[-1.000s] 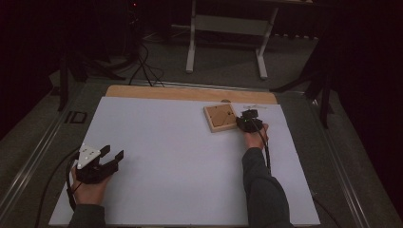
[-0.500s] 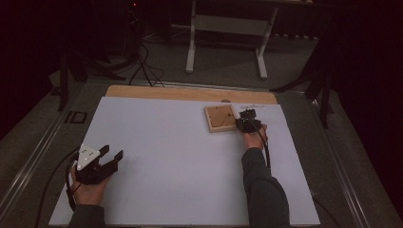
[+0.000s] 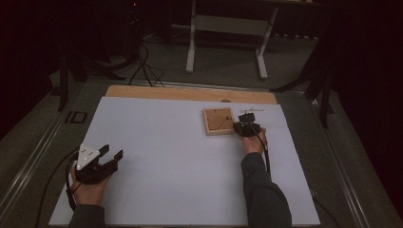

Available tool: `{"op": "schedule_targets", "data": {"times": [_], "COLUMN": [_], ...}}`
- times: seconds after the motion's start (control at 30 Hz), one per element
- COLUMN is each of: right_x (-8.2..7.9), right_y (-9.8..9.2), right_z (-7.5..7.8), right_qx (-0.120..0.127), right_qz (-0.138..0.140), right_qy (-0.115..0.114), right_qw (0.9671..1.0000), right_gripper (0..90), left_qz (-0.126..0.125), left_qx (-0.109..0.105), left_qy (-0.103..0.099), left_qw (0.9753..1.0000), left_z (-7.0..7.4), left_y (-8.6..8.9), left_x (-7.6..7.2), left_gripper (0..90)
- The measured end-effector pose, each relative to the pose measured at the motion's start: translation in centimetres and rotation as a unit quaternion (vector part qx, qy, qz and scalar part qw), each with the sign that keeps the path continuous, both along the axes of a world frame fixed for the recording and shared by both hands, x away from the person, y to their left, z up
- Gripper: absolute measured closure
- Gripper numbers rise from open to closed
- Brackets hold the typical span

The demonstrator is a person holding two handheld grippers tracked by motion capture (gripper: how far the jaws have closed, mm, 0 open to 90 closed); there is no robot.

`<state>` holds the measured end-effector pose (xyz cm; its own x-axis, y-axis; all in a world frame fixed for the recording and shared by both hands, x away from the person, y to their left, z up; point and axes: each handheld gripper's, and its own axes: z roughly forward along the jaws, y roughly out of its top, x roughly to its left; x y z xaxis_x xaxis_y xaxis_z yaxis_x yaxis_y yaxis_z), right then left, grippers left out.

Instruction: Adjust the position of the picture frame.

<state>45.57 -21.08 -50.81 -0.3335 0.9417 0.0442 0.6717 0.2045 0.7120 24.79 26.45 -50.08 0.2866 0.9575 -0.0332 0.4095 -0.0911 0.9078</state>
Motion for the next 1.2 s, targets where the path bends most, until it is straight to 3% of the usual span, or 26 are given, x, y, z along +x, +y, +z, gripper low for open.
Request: {"op": "schedule_targets", "data": {"times": [0.17, 0.27, 0.53, 0.8, 1.07, 1.2], "right_x": [0.7, 1.1, 0.5, -0.3, -1.1, -1.6], "right_y": [-0.5, -0.7, -0.2, -0.1, 0.7, 1.0], "right_z": [-0.1, -0.2, 0.1, 0.0, 0.0, -0.1], "right_qx": [0.016, 0.031, 0.019, 0.035, 0.025, 0.033], "right_qz": [0.011, 0.012, 0.013, 0.018, 0.029, 0.034], "right_qy": [-0.001, 0.007, 0.016, 0.022, 0.017, 0.015], "right_qw": [0.9998, 0.9994, 0.9996, 0.999, 0.9991, 0.9988], "right_gripper": [76.7, 80.7, 80.9, 79.8, 79.4, 79.4], "left_qz": [0.001, 0.002, 0.002, 0.002, -0.001, -0.001], "left_qx": [-0.003, -0.006, -0.006, -0.005, -0.004, -0.004], "left_qy": [-0.002, -0.001, -0.002, -0.001, 0.0, 0.001], "left_qw": [1.0, 1.0, 1.0, 1.0, 1.0, 1.0], "left_z": [0.0, 0.0, 0.1, 0.0, 0.0, 0.0], "left_y": [0.1, 0.2, 0.1, 0.0, 0.0, 0.0], "left_x": [0.0, 0.0, -0.1, 0.1, 0.1, 0.1], "left_gripper": [43.3, 43.3, 43.3, 43.3, 43.3, 43.3]}}
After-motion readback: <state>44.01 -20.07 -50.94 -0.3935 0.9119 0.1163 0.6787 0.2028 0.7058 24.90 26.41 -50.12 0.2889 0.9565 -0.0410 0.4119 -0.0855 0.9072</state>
